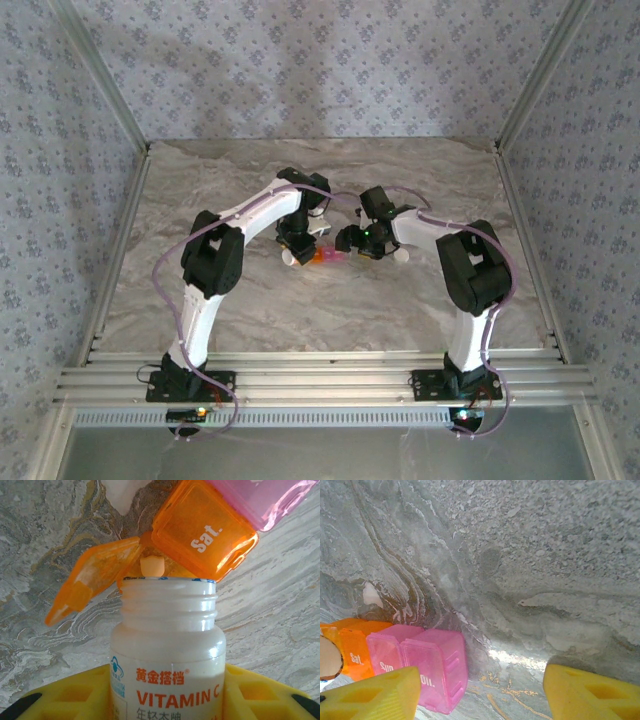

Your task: Sort the pills into containers

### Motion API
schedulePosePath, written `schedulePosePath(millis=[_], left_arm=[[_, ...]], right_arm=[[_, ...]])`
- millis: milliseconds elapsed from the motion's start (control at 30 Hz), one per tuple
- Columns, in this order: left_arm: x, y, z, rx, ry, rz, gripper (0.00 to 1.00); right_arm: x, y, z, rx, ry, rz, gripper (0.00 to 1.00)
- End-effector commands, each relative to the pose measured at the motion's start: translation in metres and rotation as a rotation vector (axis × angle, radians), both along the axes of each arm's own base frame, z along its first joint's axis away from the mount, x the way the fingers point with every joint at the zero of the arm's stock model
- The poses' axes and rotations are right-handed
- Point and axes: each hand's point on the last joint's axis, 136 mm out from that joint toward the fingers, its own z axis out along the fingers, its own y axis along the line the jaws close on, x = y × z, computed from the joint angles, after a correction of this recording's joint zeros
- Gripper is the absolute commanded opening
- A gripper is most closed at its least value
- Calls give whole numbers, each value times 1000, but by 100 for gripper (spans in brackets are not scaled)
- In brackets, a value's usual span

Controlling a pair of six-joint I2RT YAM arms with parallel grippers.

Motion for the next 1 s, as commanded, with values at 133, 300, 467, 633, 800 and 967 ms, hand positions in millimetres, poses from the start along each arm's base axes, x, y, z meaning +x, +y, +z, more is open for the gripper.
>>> schedulePosePath(millis=[133,300,467,633,800,967], left_arm=[[-4,5,7,39,8,-43,0],[-2,5,6,42,0,-47,0],[-2,1,4,45,6,-58,0],[-4,2,2,61,6,-68,0],[-2,2,7,64,-13,-73,0],[-2,5,-1,89,-5,-79,0]], right_arm=[[-4,7,-15,-19,35,17,68],[-6,8,-16,-22,37,22,68],[-5,9,-16,-23,35,24,68],[-6,9,-16,-23,35,26,68],[-7,9,-15,-24,35,26,68],[-7,11,-16,-25,34,30,68]])
